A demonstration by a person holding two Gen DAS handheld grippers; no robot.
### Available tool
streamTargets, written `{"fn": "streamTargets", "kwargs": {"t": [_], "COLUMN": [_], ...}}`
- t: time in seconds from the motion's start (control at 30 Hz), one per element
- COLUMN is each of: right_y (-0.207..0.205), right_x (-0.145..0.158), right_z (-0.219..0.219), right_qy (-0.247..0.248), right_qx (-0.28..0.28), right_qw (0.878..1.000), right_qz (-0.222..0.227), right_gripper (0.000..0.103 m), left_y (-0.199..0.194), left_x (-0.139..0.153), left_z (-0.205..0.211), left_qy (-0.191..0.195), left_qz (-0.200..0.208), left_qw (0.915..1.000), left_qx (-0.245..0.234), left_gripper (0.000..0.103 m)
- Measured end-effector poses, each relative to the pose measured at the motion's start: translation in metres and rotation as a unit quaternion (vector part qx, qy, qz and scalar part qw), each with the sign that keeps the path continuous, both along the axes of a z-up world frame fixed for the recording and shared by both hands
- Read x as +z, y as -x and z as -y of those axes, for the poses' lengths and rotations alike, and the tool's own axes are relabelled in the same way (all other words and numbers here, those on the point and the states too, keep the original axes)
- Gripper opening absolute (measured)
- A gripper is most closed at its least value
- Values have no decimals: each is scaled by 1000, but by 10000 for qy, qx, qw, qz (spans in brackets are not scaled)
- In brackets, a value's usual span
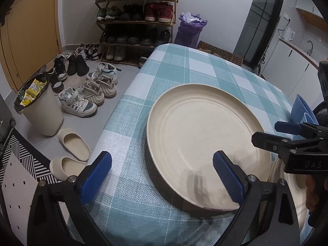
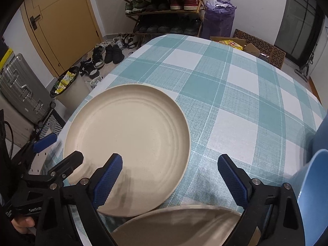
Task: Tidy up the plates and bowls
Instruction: 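Move both grippers toward the next cream plate on the cloth, then close both grippers on the rim of the cream plate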
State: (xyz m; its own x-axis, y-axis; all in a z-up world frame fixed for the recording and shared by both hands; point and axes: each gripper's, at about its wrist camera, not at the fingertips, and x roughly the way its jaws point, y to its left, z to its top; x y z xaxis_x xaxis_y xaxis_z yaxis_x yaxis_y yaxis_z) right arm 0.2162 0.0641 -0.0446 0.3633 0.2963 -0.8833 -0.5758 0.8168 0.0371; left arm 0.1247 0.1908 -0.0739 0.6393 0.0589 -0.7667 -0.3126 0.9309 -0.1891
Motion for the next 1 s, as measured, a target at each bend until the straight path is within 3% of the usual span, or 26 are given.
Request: {"fn": "streamTargets", "kwargs": {"t": [0.07, 0.4, 0.53, 0.6, 0.77, 0.9, 1.0], "right_y": [-3, -15, -15, -14, -12, -11, -8], "right_x": [-4, -21, -25, -25, -26, -24, -21], "right_z": [-3, -4, -2, -1, 1, 4, 5], "right_qy": [30, 40, 28, 13, -3, 27, 41], "right_qx": [31, 36, 64, 59, 53, 36, 51], "right_qw": [10000, 9992, 9988, 9988, 9986, 9989, 9993], "right_qz": [-65, -396, -476, -490, -523, -460, -369], "right_gripper": [86, 71, 56, 51, 36, 29, 25], "left_y": [0, -3, -2, -2, -1, -1, 0], "left_x": [-1, -10, -10, -10, -10, -9, -9], "left_z": [-2, -5, -4, -4, -2, 0, 1], "left_qy": [54, 182, 192, 211, 221, 229, 121], "left_qz": [-15, -170, -177, -159, -137, -114, -121], "left_qw": [10000, 9997, 9996, 9996, 9996, 9995, 9997], "left_qx": [16, -24, -45, -74, -132, -194, -171], "left_gripper": [93, 70, 64, 60, 37, 28, 26]}}
